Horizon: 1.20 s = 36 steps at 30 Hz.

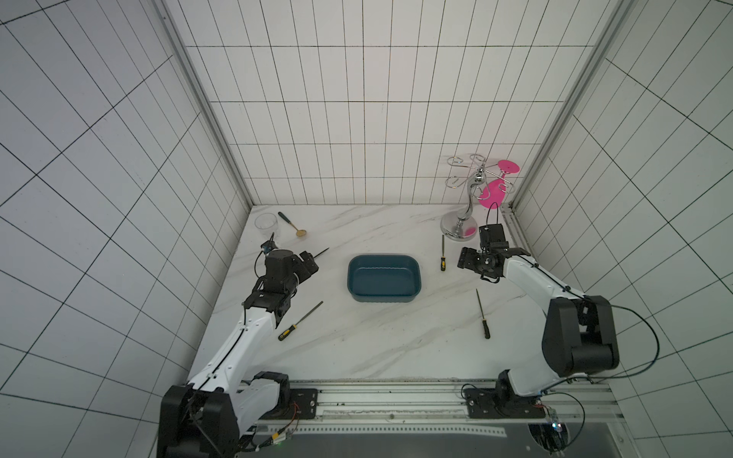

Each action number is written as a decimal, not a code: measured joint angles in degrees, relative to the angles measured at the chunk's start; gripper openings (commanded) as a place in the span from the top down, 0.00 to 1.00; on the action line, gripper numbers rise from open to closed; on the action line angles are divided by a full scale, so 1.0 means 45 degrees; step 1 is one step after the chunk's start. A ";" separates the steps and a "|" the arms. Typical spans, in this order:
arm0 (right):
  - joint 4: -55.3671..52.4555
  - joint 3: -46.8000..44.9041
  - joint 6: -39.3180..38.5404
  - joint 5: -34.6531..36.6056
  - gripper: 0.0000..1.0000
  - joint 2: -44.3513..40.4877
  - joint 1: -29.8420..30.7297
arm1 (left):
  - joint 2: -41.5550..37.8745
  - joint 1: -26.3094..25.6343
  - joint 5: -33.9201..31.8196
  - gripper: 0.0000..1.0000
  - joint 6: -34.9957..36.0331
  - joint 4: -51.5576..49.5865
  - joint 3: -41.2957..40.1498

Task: Put the file tool into the storage box
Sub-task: Pick up the file tool from the center of the board.

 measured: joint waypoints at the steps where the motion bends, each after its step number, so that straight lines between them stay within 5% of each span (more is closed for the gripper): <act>1: -0.0044 0.0160 0.0049 -0.0053 0.18 0.0253 0.0039 | 0.0097 0.0049 0.0039 0.02 0.0000 0.0073 0.0005; 9: -0.0267 0.1651 0.0345 -0.0262 0.19 0.2147 0.0719 | 0.1248 0.1015 0.0996 0.02 -0.0374 0.0495 0.0015; 36: -0.2181 0.4668 0.0185 0.1098 0.36 0.5707 0.1885 | 0.0884 0.1015 0.2021 0.02 -0.0330 0.0787 -0.0427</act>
